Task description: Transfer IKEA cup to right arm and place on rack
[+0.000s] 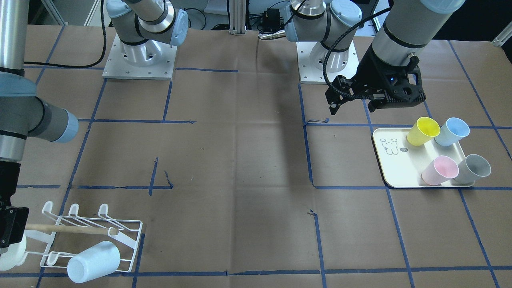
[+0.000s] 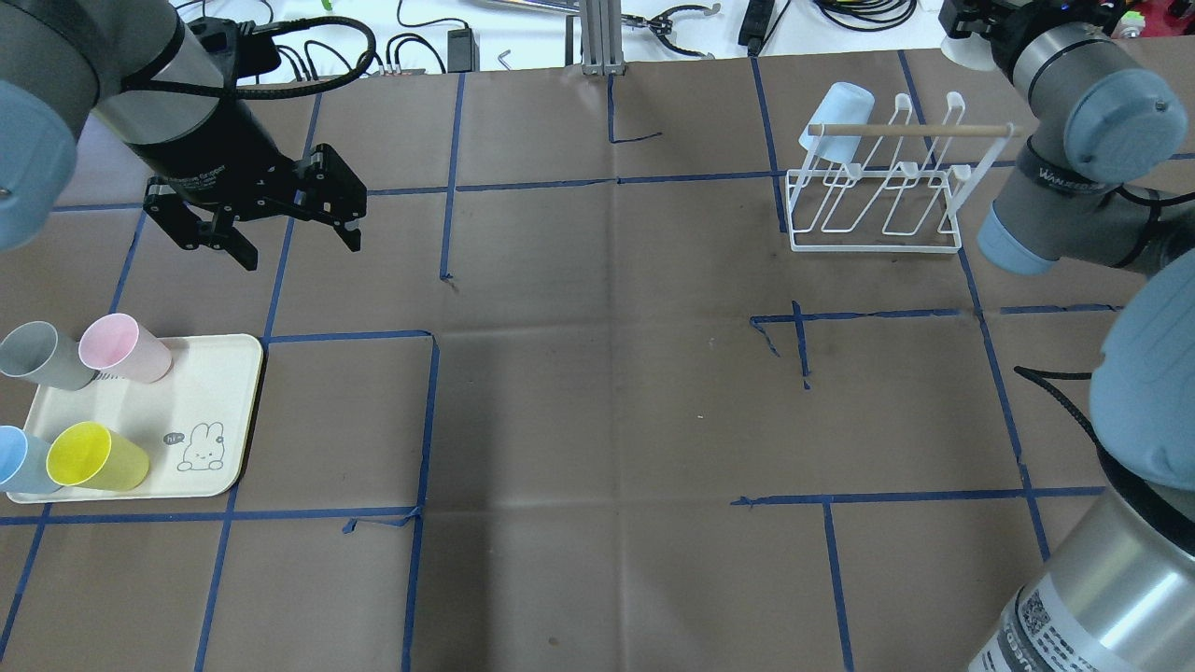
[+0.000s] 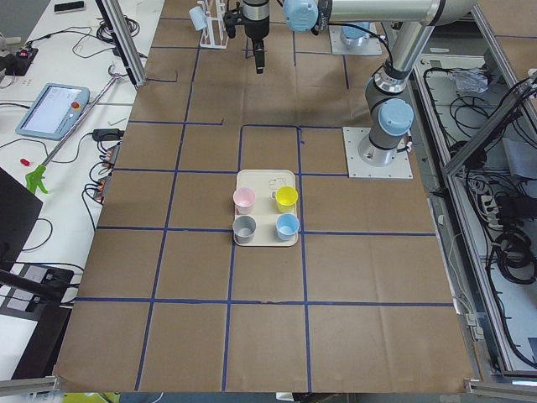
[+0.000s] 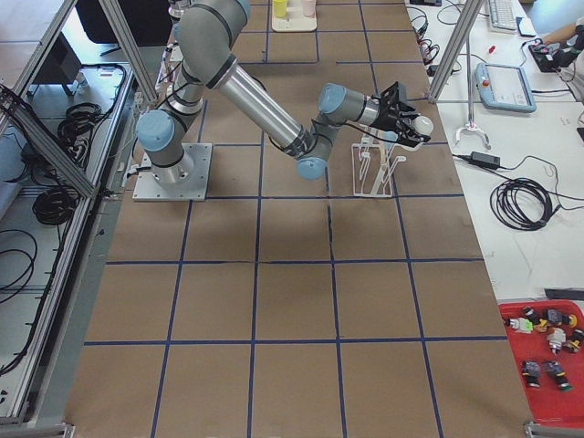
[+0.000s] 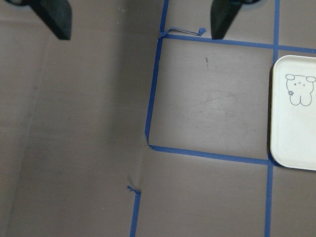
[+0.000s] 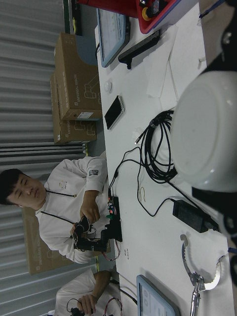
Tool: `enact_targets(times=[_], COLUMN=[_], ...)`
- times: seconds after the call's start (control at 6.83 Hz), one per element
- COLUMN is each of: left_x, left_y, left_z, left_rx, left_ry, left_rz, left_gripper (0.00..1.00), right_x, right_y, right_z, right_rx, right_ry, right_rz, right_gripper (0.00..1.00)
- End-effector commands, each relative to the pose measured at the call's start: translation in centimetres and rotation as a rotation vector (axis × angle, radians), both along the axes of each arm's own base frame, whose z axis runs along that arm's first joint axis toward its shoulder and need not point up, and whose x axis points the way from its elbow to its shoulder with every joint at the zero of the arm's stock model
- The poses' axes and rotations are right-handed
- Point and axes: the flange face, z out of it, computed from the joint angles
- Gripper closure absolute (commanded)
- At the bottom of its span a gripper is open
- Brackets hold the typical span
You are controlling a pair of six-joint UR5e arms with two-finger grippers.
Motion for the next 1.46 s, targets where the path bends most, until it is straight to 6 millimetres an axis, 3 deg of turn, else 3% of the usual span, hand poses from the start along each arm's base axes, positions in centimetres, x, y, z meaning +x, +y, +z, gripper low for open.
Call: enact_targets(times=[0.0,0.44,0.73,0.88,1.02,1.32], left_x=[-0.5,-0.5,-0.5,-0.6,-0.5,-0.5], left_y=[0.2,0.0,-0.7,-1.0,-1.0,-1.0], left_z=[-0.2,-0.2,-0.1,0.0,0.0,0.0], left_rx=[-0.001,-0.012,-0.054,-0.072,-0.072,-0.072], left_ry=[-0.038,-0.037,-0.037,-0.036,-0.036,-0.038], left_rz=[-0.016,-0.016,-0.019,-0.024,-0.024,-0.025], left_gripper=[0.01,0.01,0.01,0.01,0.01,0.01], right_x=[-1.3,-1.1,-1.0,-0.9,-0.8,-0.5], right_y=[-0.2,0.5,1.0,1.2,1.2,1.1], right_z=[-2.5,-5.8,-6.8,-6.7,-6.5,-6.5], right_rx=[0.002,0.008,0.032,0.032,0.038,0.04], right_ry=[0.0,0.0,-0.004,-0.007,-0.009,-0.018], right_rz=[-0.011,-0.015,-0.025,-0.028,-0.026,-0.023], right_gripper=[0.9,0.9,0.88,0.56,0.01,0.0])
